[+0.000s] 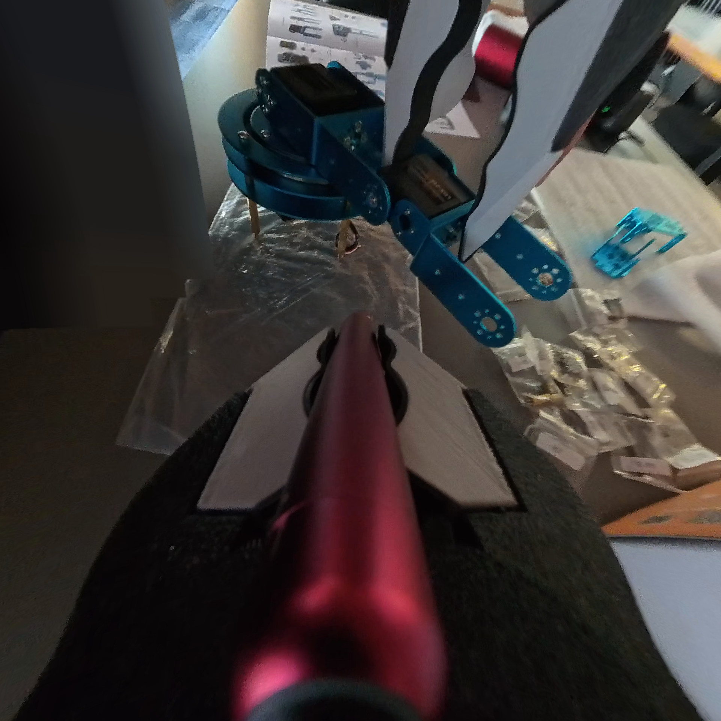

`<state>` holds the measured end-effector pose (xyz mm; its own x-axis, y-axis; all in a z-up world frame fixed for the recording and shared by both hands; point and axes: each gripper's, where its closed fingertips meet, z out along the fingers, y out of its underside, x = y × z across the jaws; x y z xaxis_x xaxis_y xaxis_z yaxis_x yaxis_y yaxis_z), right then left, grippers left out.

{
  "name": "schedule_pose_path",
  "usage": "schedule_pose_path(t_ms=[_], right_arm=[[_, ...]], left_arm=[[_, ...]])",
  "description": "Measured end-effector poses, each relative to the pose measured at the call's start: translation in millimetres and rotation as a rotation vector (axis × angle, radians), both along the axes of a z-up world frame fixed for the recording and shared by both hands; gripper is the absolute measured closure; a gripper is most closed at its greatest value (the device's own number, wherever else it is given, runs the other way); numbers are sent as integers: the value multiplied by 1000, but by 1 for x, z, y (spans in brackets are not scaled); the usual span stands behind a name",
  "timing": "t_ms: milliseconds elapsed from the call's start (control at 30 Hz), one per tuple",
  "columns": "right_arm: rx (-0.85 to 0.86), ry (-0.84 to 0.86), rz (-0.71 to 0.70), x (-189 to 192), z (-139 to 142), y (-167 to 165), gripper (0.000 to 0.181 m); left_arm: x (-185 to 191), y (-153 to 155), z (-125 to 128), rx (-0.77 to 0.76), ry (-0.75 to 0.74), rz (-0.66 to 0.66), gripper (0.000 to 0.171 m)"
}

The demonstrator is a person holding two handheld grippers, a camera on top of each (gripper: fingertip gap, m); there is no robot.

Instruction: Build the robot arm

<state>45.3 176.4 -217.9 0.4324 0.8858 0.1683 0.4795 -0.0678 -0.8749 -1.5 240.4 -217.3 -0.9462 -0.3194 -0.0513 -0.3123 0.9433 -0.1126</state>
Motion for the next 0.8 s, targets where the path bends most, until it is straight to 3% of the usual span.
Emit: schedule_pose_path(t_ms=[433, 800], right_arm=[[-90, -3, -108, -10, -7, 19, 159], [-118, -2, -84, -1, -5, 6, 160]], left_arm=[[-1, 1, 0, 14, 2, 5, 114], [-4, 2, 0, 21, 10, 15, 114]])
